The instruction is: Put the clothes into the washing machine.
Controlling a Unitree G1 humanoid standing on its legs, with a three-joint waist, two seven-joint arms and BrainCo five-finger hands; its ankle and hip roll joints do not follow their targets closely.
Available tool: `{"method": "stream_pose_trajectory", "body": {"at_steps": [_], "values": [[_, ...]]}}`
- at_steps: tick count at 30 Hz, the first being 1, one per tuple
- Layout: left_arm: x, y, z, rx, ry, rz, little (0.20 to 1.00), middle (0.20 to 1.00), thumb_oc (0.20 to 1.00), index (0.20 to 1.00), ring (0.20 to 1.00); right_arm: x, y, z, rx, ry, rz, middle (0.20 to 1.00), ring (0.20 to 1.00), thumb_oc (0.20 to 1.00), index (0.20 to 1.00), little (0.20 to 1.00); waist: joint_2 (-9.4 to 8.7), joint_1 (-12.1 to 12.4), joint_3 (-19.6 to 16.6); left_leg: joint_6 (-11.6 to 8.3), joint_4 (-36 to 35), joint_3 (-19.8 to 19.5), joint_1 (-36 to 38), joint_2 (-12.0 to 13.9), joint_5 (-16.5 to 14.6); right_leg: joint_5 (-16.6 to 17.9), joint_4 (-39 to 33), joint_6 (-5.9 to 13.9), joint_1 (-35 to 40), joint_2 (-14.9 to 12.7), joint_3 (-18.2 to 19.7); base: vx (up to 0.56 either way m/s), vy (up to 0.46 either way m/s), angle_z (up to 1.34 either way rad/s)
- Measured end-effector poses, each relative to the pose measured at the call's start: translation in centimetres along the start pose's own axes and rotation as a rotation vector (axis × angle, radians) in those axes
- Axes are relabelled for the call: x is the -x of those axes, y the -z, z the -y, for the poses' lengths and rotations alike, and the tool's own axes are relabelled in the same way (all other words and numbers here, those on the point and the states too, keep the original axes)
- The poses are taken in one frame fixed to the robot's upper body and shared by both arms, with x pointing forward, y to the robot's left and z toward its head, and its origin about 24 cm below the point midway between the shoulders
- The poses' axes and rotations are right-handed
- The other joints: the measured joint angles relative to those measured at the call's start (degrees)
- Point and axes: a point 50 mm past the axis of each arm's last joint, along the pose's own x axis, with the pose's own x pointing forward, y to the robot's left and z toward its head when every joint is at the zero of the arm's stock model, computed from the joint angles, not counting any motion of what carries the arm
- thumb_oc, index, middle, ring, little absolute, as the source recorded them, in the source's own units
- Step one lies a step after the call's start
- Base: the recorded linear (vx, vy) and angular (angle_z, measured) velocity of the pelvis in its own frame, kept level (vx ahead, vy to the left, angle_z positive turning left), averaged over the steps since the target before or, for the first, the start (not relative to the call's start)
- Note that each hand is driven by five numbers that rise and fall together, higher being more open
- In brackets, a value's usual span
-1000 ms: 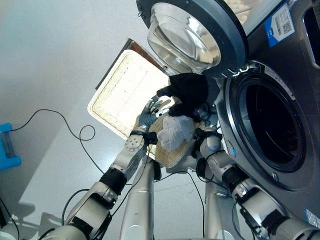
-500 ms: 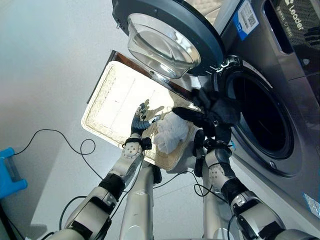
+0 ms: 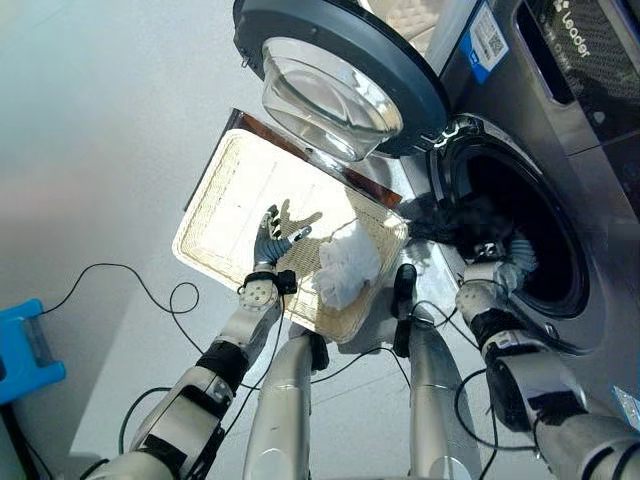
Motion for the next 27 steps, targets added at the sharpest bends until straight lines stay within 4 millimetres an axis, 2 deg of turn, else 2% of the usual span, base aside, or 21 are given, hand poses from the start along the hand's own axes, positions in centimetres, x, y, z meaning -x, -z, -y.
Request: {"method": "stream_pose_trajectory", "body": {"at_steps": [5, 8, 13, 14, 17, 22, 27], "values": [[-0.3, -0.6, 0.2, -0.034, 0.026, 0.012, 1.000, 1.000, 1.000, 1.000, 1.000, -1.1, -2.4, -1.1, -0.129, 0.048, 0.050, 0.200, 0.200, 0.200, 0.200, 0.200, 0.25, 1.15, 0.09, 0.13, 0.64, -0.68, -1.22, 0.09, 0.08, 0.26, 0.00, -0.48, -0.60, 0.00, -0.54, -0.01, -0.043, 0.05], [-0.4, -1.3, -0.3, -0.070, 0.044, 0.035, 1.000, 1.000, 1.000, 1.000, 1.000, -1.8, -4.0, -1.8, -0.270, 0.080, 0.070, 0.200, 0.200, 0.200, 0.200, 0.200, 0.37, 1.30, 0.14, 0.13, 0.62, -1.41, -1.80, -0.09, 0.05, 0.20, -0.19, -0.40, -0.75, -0.12, -0.93, -0.01, -0.027, 0.06], [-0.4, -1.9, -0.8, -0.067, 0.050, 0.039, 1.000, 1.000, 1.000, 1.000, 1.000, -2.6, -6.2, -1.9, -0.414, 0.114, 0.134, 0.200, 0.200, 0.200, 0.200, 0.200, 0.38, 1.66, 0.13, 0.16, 0.70, -1.52, -2.14, -0.03, 0.08, 0.20, -0.39, -0.40, -0.75, -0.15, -1.38, -0.01, -0.016, 0.02], [-0.3, -2.0, -0.6, -0.066, 0.059, 0.039, 1.000, 1.000, 1.000, 1.000, 1.000, -2.8, -6.9, -1.7, -0.449, 0.132, 0.155, 0.200, 0.200, 0.200, 0.200, 0.200, 0.39, 2.50, 0.14, 0.16, 0.69, -1.58, -2.16, -0.01, 0.09, 0.21, -0.39, -0.42, -0.77, -0.13, -1.41, 0.00, -0.035, 0.00], [-0.2, -2.0, -0.3, -0.069, 0.073, 0.038, 1.000, 1.000, 1.000, 1.000, 1.000, -3.2, -8.6, -1.4, -0.547, 0.184, 0.211, 0.200, 0.200, 0.200, 0.200, 0.200, 0.39, 2.62, 0.14, 0.16, 0.70, -1.64, -2.24, -0.02, 0.10, 0.17, -0.36, -0.42, -0.73, -0.22, -1.65, 0.00, -0.006, 0.02], [-0.1, -1.8, -0.6, -0.084, 0.078, 0.025, 1.000, 1.000, 1.000, 1.000, 1.000, -3.1, -8.9, -0.6, -0.638, 0.288, 0.234, 0.200, 0.200, 0.200, 0.200, 0.200, 0.40, 2.66, 0.14, 0.27, 0.67, -1.75, -2.57, -0.40, 0.11, 0.06, -0.34, -0.23, -0.87, -0.67, -1.87, 0.00, -0.007, 0.04], [-0.1, -1.9, -0.6, -0.078, 0.074, 0.023, 1.000, 1.000, 1.000, 1.000, 1.000, -3.1, -9.2, -0.4, -0.678, 0.306, 0.249, 0.200, 0.200, 0.200, 0.200, 0.200, 0.40, 2.35, 0.15, 0.47, 0.41, -2.10, -3.25, -0.84, 0.21, 0.01, -0.39, 0.07, -1.38, -1.08, -2.18, 0.00, -0.009, 0.04]]}}
